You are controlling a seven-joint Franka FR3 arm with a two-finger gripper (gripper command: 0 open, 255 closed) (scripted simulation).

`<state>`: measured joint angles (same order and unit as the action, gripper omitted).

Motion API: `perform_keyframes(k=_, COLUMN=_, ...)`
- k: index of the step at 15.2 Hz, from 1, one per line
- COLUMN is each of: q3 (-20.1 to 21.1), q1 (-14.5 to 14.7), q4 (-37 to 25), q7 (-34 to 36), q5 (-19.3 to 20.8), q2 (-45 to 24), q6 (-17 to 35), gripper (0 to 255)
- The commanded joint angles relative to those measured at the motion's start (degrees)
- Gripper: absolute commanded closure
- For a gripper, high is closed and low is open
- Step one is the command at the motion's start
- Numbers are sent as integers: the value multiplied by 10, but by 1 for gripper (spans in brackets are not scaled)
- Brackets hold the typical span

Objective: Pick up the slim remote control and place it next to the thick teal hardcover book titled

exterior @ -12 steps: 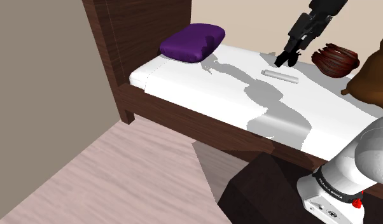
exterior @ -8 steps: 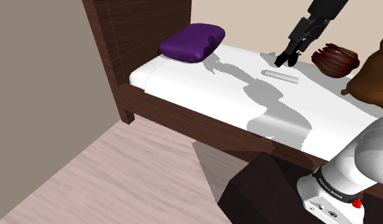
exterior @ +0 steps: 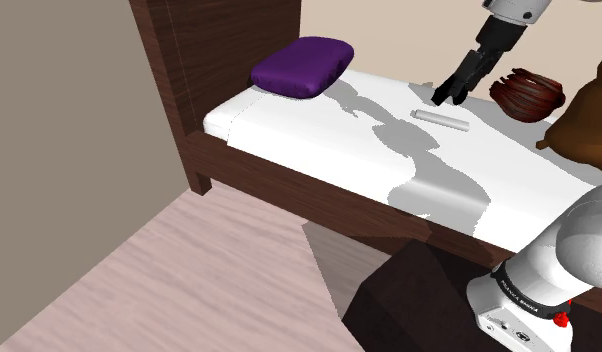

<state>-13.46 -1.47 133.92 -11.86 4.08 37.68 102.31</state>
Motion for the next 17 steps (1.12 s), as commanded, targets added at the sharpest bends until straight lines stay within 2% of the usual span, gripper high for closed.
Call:
perform_keyframes(k=1, q3=-25, q1=-3, q4=-1, q7=-35, q5=11, q2=-20, q6=17, gripper=0)
perform_keyframes(k=6, q3=-86, q1=-5, q4=-19, q7=-118, q5=24, q2=-92, q6=62, gripper=0)
perform_keyframes(k=10, q3=-135, q1=-2, q4=-48, q7=-188, q5=20, q2=-162, q6=96, gripper=0)
perform_keyframes(k=14, q3=-183, q1=3, q4=-89, q7=-264, q5=-3, q2=-243, q6=126, gripper=0)
perform_keyframes(k=17, q3=-213, q1=4, q4=-128, q7=-328, q5=-35, q2=-313, q6=143, gripper=0)
